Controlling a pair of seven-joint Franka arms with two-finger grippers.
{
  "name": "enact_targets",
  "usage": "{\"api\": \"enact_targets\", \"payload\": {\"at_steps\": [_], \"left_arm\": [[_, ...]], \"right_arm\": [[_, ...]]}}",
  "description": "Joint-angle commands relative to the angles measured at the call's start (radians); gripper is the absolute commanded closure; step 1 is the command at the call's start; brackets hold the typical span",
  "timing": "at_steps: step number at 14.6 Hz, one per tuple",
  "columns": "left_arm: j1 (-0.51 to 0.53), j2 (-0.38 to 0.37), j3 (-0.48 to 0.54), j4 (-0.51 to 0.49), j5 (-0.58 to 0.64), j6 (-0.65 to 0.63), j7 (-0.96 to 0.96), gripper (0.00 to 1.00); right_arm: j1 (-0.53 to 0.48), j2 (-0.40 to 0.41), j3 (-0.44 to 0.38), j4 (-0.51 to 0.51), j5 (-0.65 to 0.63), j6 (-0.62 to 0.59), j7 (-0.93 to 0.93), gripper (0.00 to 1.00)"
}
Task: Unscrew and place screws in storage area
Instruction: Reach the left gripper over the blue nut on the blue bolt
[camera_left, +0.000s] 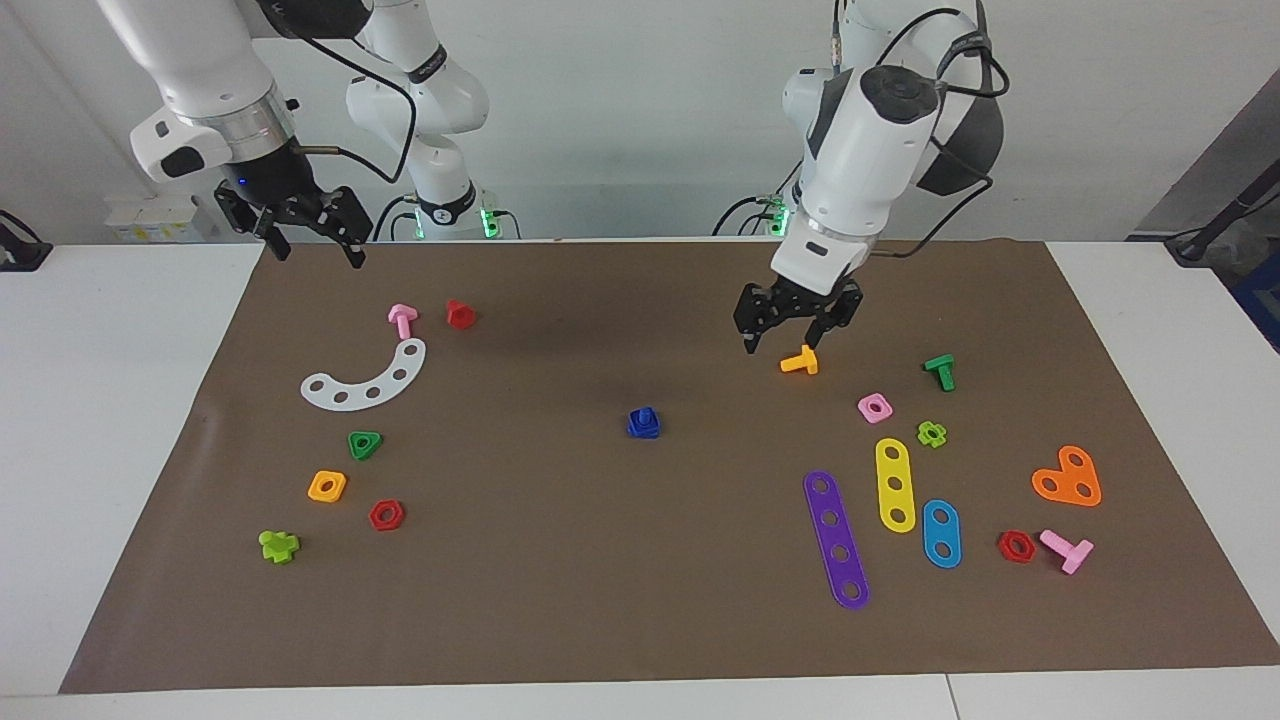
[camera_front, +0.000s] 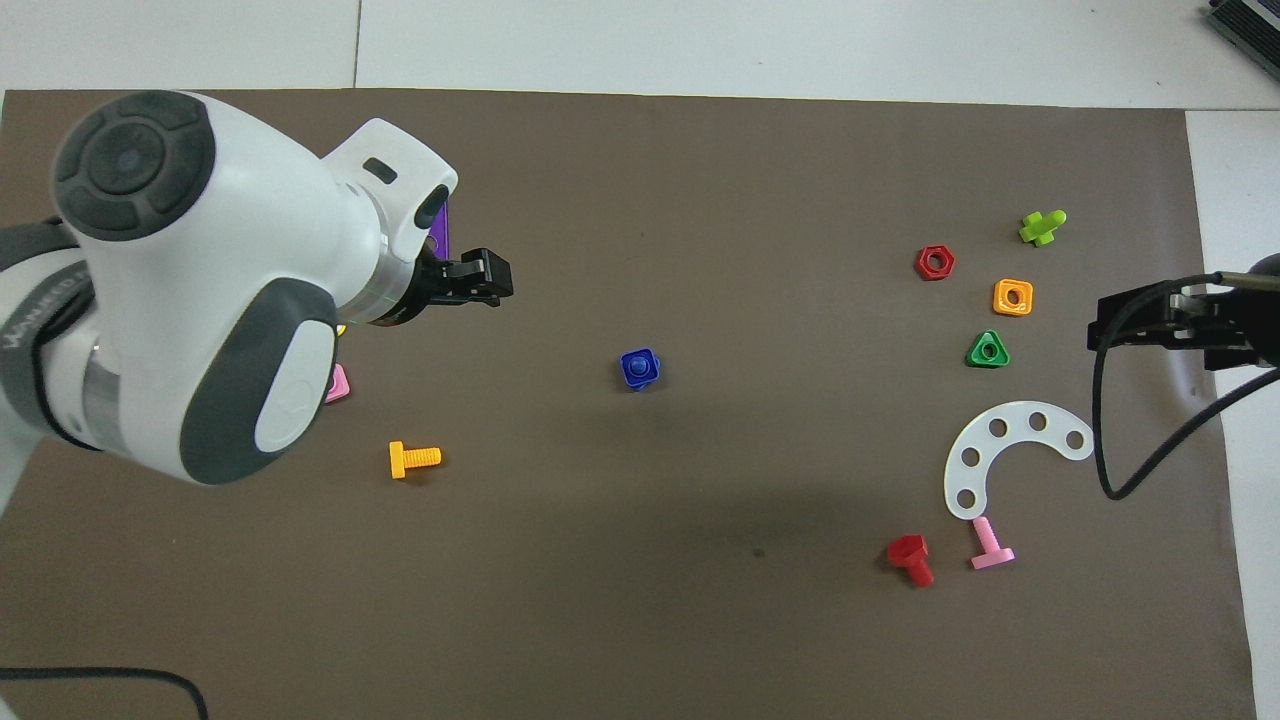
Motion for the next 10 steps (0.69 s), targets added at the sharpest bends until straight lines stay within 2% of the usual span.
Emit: {"api": "enact_targets", "payload": {"at_steps": [1,5,10], "left_arm": [[-0.048,0.021,0.019,-0.01,-0.013,0.058,-0.025,0.11],[-0.116,0.087,0.021,-0.013,0.0,0.115,-0.046,0.12],[-0.183,0.222,0.023,0.0,0.055,0.191,-0.1,0.14]], "right_arm": [[-0.01,-0.011,0.005,-0.019,-0.01,0.022,-0.008,0.0],[-0.01,-0.011,0.005,-0.021,-0.01,0.022,-0.008,0.0],[-0.012,-0.011,0.005,-0.021,-0.008,0.022,-0.008,0.0]]}}
